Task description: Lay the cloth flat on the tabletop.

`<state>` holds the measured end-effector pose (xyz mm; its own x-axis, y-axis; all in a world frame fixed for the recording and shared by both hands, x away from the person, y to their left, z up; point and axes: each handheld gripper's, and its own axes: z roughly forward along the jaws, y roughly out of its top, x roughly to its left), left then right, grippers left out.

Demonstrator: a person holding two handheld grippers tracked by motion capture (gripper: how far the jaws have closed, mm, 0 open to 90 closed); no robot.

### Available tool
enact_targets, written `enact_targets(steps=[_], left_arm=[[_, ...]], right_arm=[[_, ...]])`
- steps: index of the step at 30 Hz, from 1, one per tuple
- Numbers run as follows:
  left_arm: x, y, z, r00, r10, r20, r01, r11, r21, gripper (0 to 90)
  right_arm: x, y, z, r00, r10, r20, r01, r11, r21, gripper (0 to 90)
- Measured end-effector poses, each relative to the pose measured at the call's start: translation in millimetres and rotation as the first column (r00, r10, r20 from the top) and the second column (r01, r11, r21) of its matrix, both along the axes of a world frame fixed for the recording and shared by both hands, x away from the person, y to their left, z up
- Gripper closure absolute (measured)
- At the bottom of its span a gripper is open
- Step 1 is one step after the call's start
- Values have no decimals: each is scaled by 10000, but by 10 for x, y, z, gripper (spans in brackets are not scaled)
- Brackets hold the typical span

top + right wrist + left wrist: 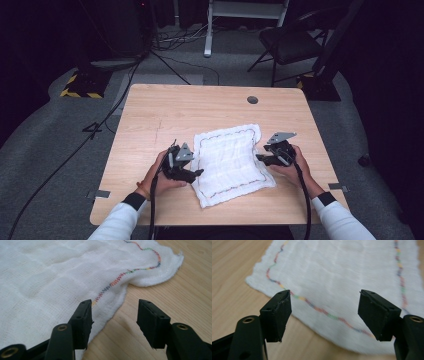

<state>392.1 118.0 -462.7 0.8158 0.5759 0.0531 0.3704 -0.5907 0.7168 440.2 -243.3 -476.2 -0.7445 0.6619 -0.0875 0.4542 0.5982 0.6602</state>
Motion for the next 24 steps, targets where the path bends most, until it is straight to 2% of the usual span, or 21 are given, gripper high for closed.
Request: enact_targets(steps=[1, 3, 4, 5, 6, 7, 8, 11, 12, 14, 15, 20, 24], left_arm=[[95, -43, -10, 9999, 98, -107, -99, 9999, -84, 290], [199, -105, -35, 9989, 409, 230, -414, 9990, 188, 310], [256, -130, -52, 9980, 538, 319, -548, 9980, 313, 347], [322, -147, -69, 9977, 648, 184, -654, 9972, 361, 347], [382, -153, -87, 9959, 889, 171, -895, 9951, 421, 363], [428, -151, -108, 9928, 1169, 253, -1179, 9921, 431, 380], [468, -147, -131, 9912, 1292, 291, -1306, 9900, 531, 429], [595, -116, -200, 9845, 1754, 67, -1754, 9813, 789, 428], [629, -107, -217, 9820, 1881, 162, -1887, 9765, 1043, 464], [690, -81, -259, 9777, 2101, 19, -2090, 9717, 1103, 466], [706, -68, -272, 9782, 2076, -42, -2061, 9731, 1031, 469], [733, -33, -265, 9752, 2211, -111, -2187, 9700, 1060, 468], [764, 12, -270, 9666, 2528, -420, -2485, 9646, 882, 400]], right_arm=[[-14, 6, -1, 10000, 34, 41, -33, 10000, -53, 464], [-40, 14, -23, 9999, 169, 2, -168, 9998, -87, 465], [-52, 20, -56, 9999, 130, -36, -131, 9991, -402, 467], [-52, 20, -56, 9999, 130, -36, -131, 9991, -402, 467], [-56, 15, -76, 10000, 82, -47, -84, 9988, -486, 469], [-57, -7, -82, 9999, 56, -109, -59, 9995, -317, 470], [-62, -46, -76, 9997, -40, -231, 32, 9995, -328, 463], [-85, -88, -71, 9996, -123, -271, 113, 9992, -388, 463], [-128, -129, -78, 9997, -157, -189, 150, 9992, -366, 467], [-153, -144, -77, 9995, -232, -195, 224, 9990, -381, 467], [-177, -161, -75, 9995, -266, -167, 258, 9987, -433, 467], [-303, -288, -64, 9984, -532, -189, 520, 9968, -606, 469], [-404, -412, -59, 9960, -795, -418, 773, 9957, -519, 472]])
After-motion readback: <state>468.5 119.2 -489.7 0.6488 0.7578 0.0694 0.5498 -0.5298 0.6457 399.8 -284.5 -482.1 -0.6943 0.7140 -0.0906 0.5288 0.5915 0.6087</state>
